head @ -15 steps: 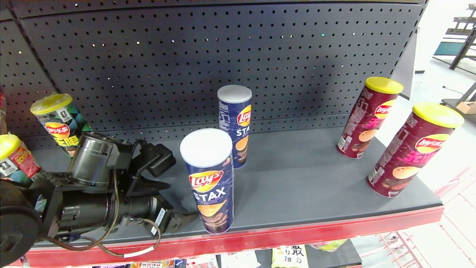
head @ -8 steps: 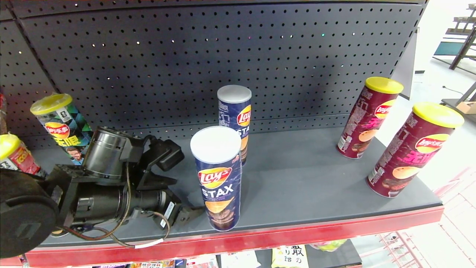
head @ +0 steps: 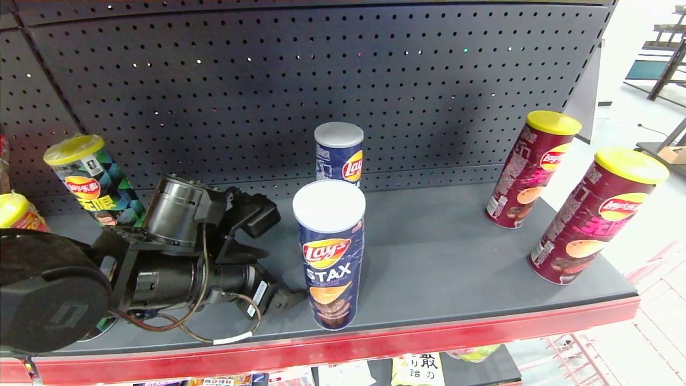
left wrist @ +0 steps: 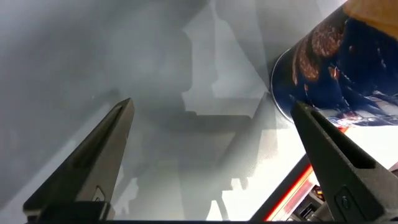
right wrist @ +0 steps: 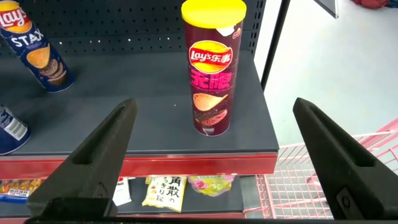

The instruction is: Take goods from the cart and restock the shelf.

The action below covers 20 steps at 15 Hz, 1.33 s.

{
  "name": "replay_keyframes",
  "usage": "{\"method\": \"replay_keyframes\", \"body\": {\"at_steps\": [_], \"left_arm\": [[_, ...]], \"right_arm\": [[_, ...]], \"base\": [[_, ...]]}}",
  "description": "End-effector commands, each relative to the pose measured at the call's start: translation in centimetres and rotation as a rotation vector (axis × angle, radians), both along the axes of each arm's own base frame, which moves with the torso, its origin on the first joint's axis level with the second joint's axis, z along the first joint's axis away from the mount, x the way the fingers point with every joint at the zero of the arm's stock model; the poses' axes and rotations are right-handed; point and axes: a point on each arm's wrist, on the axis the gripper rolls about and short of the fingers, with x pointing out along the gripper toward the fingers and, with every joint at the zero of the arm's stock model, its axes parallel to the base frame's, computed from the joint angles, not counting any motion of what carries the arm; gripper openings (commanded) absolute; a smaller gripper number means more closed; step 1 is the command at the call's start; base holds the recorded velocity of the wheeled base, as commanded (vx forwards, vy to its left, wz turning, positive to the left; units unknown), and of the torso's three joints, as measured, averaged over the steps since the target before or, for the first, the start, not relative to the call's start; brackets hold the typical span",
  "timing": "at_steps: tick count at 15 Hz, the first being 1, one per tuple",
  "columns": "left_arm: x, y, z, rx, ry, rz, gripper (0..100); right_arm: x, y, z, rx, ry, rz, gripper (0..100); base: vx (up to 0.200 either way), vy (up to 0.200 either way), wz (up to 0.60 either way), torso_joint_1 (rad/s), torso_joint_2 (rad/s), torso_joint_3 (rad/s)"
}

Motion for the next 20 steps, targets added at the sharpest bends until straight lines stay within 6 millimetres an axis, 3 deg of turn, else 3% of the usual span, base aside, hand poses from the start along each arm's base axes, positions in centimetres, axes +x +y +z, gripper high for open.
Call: {"method": "replay_keyframes", "body": {"at_steps": [1,16,20], "left_arm": [[0.18,-0.2,-0.26,0.005,0.007,-0.001,100],[0.33,-0.83,-0.06,-0.002,0.002,-0.013,100],[-0.22,0.1,0.69,-0.017,-0.017,0.009,100]], "right_arm": [[-0.04,-0.01,-0.01,-0.001,-0.002,0.0,100],[-0.15,-0.02,-0.27,0.0,0.002,0.0,100],[-0.28,-0.04,-0.71,-0.001,0.008,-0.002,100]], "base": [[0.0,0.0,0.0,0.0,0.0,0.0],[0.0,0.0,0.0,0.0,0.0,0.0],[0.0,0.0,0.0,0.0,0.0,0.0]]}}
